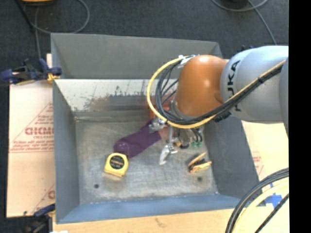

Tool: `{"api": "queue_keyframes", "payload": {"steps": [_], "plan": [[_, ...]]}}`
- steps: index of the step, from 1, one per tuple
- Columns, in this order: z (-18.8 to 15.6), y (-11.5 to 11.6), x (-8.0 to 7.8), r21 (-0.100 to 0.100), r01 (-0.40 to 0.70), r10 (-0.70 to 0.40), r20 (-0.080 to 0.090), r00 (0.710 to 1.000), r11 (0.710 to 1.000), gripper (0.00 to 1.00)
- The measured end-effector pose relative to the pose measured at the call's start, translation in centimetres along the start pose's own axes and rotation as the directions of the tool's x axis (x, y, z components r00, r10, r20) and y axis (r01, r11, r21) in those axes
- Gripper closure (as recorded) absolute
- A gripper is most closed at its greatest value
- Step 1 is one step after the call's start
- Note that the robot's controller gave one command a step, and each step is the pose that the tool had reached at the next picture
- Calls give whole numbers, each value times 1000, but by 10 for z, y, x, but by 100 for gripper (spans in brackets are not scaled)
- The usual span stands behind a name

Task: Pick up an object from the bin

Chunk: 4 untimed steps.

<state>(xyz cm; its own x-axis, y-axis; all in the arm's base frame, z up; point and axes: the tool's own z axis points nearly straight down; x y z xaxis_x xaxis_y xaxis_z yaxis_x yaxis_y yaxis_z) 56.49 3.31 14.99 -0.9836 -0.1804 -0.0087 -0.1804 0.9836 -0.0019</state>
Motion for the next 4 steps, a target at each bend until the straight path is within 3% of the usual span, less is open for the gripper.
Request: {"api": "queue_keyframes", "payload": {"steps": [1, 2, 3, 4], "plan": [[43, -15, 3, -2, -174, 174, -4, 985, 985, 0], [64, -10, -11, 1, -331, 331, -5, 944, 944, 0], [73, -38, -49, -10, -166, 166, -40, 985, 986, 0], [68, 30, -48, 1, -441, 441, -3, 897, 897, 100]]}}
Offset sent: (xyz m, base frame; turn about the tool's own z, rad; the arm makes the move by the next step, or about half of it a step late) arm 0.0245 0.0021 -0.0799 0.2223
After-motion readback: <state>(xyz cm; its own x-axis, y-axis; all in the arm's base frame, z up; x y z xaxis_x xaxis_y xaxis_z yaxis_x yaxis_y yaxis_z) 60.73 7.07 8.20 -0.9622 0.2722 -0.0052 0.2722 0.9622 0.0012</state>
